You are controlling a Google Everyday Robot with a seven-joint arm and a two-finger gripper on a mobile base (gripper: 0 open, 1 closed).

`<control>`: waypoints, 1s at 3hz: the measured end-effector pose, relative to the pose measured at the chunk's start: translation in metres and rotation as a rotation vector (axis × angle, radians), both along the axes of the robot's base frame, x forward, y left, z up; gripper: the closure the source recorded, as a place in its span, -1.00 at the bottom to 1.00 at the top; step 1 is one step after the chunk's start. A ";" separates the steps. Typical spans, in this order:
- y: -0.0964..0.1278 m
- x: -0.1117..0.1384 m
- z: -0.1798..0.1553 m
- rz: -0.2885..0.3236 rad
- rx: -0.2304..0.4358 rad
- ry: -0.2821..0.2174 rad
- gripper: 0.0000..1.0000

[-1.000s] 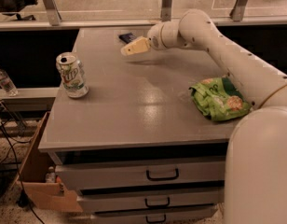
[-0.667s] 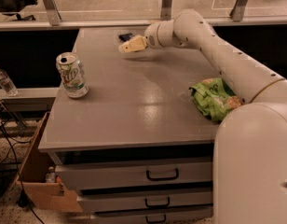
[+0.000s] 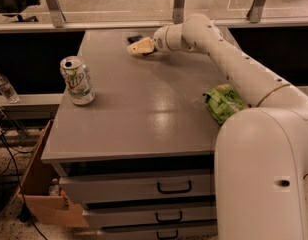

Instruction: Pick rxbar blueberry

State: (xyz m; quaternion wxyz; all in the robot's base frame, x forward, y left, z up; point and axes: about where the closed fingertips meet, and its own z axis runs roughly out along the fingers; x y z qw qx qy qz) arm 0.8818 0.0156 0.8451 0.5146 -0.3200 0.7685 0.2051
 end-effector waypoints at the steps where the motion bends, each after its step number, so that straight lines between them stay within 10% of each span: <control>1: 0.007 0.003 -0.001 0.005 0.028 0.026 -0.19; 3: 0.013 -0.007 -0.001 0.033 -0.034 0.056 0.74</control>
Offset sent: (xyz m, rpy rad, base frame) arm 0.0017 0.0113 0.0101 0.0057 0.0312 0.0151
